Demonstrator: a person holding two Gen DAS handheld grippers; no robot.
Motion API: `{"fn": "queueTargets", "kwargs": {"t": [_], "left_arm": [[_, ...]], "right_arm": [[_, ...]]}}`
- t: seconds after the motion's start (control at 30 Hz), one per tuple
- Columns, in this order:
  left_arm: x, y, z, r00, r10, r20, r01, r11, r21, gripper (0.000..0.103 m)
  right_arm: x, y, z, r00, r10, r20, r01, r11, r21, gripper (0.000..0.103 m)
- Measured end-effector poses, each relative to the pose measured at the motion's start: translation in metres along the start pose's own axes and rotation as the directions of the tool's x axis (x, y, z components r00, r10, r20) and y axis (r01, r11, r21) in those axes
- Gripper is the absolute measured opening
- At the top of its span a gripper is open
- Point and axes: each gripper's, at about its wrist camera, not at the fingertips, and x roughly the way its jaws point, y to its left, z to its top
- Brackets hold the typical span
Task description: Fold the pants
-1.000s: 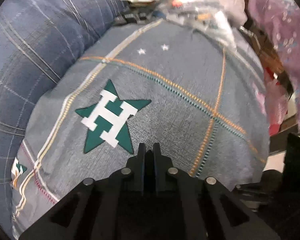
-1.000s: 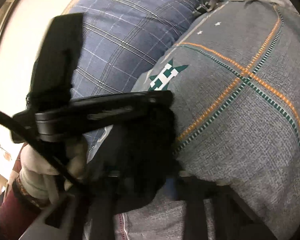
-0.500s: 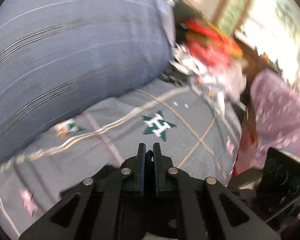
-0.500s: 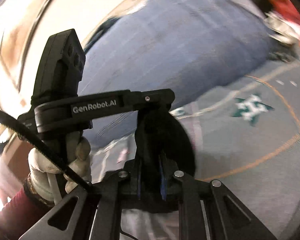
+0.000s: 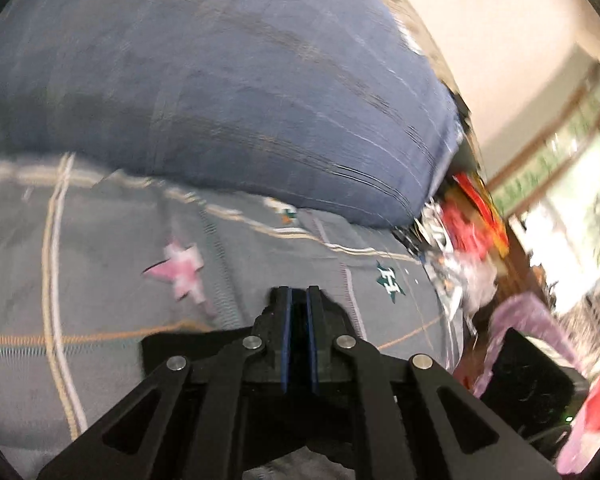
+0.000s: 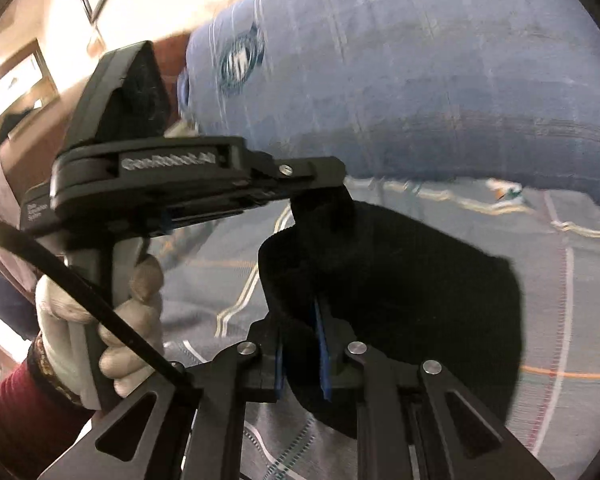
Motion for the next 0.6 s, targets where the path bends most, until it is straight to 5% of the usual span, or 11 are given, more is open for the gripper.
{"fn": "queueTargets", "kwargs": {"t": [0.3,0.43,0.53,0.6], "left_arm": [[-0.008,0.056,-0.018,0.999,-0.023,0.044,0.028,0.992,-0.122,0.006],[-0.008,0.076,-0.026,0.999,0.029,0.045,-0.021,0.984,-0.175,0.007],[-0.012,0.092,-0.034,0.998,0.051,0.04,-0.04,0.971,-0.234,0.017],[-0.022,0.099,-0.037,0.996,0.069,0.061,-0.05,0.96,-0.275,0.038]], "right_arm": [[0.06,0.019,-0.002,0.993,-0.019,-0.117,0.016,1.0,-0.024,0.014],[0.074,0.025,-0.003,0.988,-0.024,-0.155,0.016,0.999,-0.048,0.015],[0.086,0.023,-0.008,0.986,-0.019,-0.166,0.005,0.997,-0.083,0.027],[0.081,0.025,-0.012,0.988,0.032,-0.152,-0.045,0.995,-0.085,0.055]]}}
